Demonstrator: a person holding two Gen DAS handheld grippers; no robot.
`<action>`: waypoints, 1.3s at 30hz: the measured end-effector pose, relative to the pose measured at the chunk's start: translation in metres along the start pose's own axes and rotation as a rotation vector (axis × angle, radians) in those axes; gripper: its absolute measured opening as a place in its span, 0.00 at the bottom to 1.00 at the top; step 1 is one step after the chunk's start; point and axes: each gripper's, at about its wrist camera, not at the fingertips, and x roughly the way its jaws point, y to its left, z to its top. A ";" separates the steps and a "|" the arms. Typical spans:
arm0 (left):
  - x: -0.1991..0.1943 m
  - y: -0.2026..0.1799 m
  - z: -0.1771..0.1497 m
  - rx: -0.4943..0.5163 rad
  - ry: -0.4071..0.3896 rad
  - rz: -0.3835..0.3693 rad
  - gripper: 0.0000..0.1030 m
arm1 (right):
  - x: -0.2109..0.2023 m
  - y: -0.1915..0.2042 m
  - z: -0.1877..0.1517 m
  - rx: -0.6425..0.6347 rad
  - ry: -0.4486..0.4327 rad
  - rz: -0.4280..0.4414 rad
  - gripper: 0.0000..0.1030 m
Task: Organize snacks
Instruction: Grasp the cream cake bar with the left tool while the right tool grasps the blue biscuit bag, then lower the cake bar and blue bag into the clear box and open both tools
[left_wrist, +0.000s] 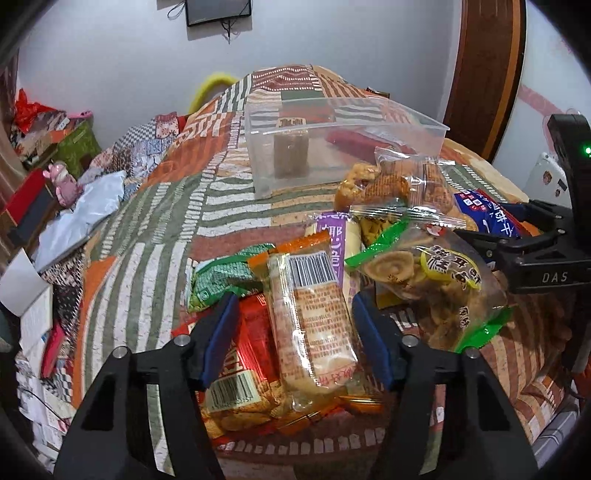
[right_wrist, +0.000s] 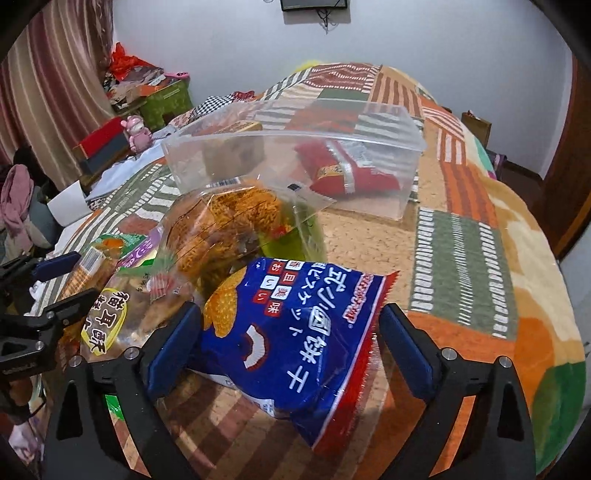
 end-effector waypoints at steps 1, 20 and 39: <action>0.001 0.002 -0.001 -0.015 0.001 -0.007 0.58 | 0.001 0.000 0.000 -0.001 0.002 0.004 0.93; -0.014 0.002 0.008 -0.046 -0.090 -0.014 0.33 | -0.014 -0.018 -0.008 0.037 -0.033 -0.004 0.73; -0.022 0.003 0.083 -0.077 -0.203 -0.036 0.33 | -0.057 -0.034 0.037 0.048 -0.233 -0.058 0.73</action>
